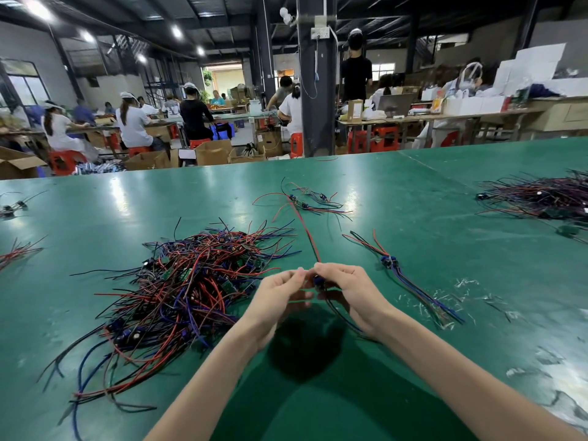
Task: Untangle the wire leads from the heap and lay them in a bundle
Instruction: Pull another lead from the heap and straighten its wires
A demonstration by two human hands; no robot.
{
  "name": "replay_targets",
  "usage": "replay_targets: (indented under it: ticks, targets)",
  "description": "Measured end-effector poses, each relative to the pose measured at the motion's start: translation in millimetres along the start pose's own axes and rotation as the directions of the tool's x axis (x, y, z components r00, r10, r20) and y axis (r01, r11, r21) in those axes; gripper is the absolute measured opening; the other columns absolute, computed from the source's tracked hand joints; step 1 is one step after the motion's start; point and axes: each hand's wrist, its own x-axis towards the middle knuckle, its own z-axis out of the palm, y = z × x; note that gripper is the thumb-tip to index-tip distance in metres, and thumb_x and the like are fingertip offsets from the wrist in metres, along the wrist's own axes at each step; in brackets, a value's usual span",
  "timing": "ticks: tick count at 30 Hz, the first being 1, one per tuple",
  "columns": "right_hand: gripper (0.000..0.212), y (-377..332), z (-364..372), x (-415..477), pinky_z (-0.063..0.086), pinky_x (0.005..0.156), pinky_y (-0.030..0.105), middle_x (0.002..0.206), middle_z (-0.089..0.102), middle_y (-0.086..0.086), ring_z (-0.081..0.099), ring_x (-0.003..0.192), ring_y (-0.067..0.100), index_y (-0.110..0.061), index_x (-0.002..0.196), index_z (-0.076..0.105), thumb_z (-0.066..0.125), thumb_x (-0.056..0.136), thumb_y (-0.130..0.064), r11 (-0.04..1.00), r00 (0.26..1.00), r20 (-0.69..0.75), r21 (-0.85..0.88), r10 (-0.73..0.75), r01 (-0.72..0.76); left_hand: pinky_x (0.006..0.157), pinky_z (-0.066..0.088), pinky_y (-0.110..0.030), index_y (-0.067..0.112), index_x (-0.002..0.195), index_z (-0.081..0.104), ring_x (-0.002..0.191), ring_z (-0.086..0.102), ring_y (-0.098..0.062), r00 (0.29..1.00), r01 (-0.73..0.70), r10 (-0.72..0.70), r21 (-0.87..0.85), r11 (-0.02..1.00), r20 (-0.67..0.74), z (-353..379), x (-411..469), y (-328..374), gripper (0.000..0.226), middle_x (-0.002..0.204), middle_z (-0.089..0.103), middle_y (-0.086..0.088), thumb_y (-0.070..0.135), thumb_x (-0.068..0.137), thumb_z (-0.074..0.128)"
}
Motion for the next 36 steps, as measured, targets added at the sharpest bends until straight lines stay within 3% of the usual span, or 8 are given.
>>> replay_targets:
  ticks: [2,4,8,14,21,25,30,36]
  targets:
    - [0.024,0,-4,4,0.046,0.076,0.031,0.077,0.070,0.003,0.057,0.074,0.018,-0.010,0.079,0.075,0.056,0.092,-0.019,0.999,0.998,-0.064,-0.034,0.000,-0.003,0.061,0.051,-0.018,0.004,0.102,0.066,0.069,0.061,-0.011,0.999,0.022,-0.023,0.015,1.000,0.049,7,-4,-2,0.022,0.090,0.071,-0.005,0.020,0.096,0.051]
    - [0.027,-2,-7,7,0.037,0.076,0.034,0.073,0.067,-0.005,0.045,0.075,0.017,-0.015,0.078,0.076,0.056,0.092,-0.023,0.997,0.994,-0.103,-0.074,0.017,-0.025,0.061,0.051,-0.016,0.007,0.091,0.067,0.063,0.061,-0.008,0.997,0.016,-0.018,0.028,0.999,0.075,13,-6,-4,0.018,0.077,0.071,-0.001,0.018,0.094,0.053]
    - [0.027,-4,-8,6,0.045,0.051,0.026,0.064,0.064,-0.006,0.050,0.052,0.014,-0.012,0.085,0.074,0.052,0.095,-0.026,0.991,0.995,0.001,0.091,0.099,-0.099,0.061,0.049,-0.015,0.008,0.084,0.067,0.058,0.056,-0.006,0.997,-0.022,0.021,0.005,1.000,0.078,20,-9,-7,0.013,0.070,0.068,0.001,0.007,0.091,0.056]
    - [0.027,-1,-9,7,0.040,0.040,0.022,0.065,0.058,0.002,0.044,0.046,0.012,-0.012,0.088,0.071,0.050,0.095,-0.027,0.994,0.997,0.024,0.072,0.077,-0.078,0.060,0.050,-0.021,0.008,0.080,0.065,0.057,0.057,-0.010,0.996,0.047,-0.039,-0.092,0.995,0.086,22,-14,-6,0.012,0.070,0.067,-0.006,0.008,0.090,0.058]
    - [0.027,4,-10,12,0.035,0.063,0.026,0.068,0.064,-0.003,0.045,0.059,0.012,-0.018,0.080,0.075,0.058,0.076,-0.039,0.997,0.998,0.015,0.040,0.062,-0.062,0.046,0.046,-0.015,-0.003,0.088,0.064,0.043,0.055,-0.006,0.993,0.114,-0.109,-0.185,0.976,0.035,22,-14,2,0.009,0.054,0.063,-0.004,0.002,0.090,0.056]
    - [0.029,2,-13,12,0.037,0.069,0.028,0.074,0.065,-0.001,0.056,0.067,0.014,-0.013,0.098,0.071,0.059,0.076,-0.029,0.992,0.994,0.100,0.107,0.049,-0.060,0.045,0.046,-0.015,0.006,0.081,0.068,0.044,0.056,-0.004,0.996,0.079,-0.085,-0.146,0.986,-0.039,22,-14,2,0.014,0.056,0.065,-0.001,0.006,0.090,0.058]
    - [0.037,0,-12,10,0.049,0.064,0.018,0.072,0.064,-0.004,0.059,0.070,0.011,-0.014,0.111,0.065,0.063,0.078,0.001,0.990,0.978,0.199,0.108,0.063,-0.086,0.045,0.044,-0.015,0.009,0.082,0.069,0.045,0.053,-0.004,0.996,0.062,-0.071,-0.140,0.988,-0.060,19,-14,0,0.014,0.058,0.063,0.000,0.008,0.090,0.058]
    - [0.033,0,-14,10,0.046,0.051,0.018,0.069,0.062,0.006,0.057,0.057,0.013,-0.011,0.107,0.067,0.063,0.080,0.008,0.996,0.994,0.098,0.071,0.049,-0.056,0.055,0.049,-0.016,0.004,0.081,0.071,0.054,0.061,-0.009,0.995,0.099,-0.097,-0.128,0.987,0.018,21,-16,0,0.019,0.066,0.069,-0.007,-0.003,0.089,0.055]
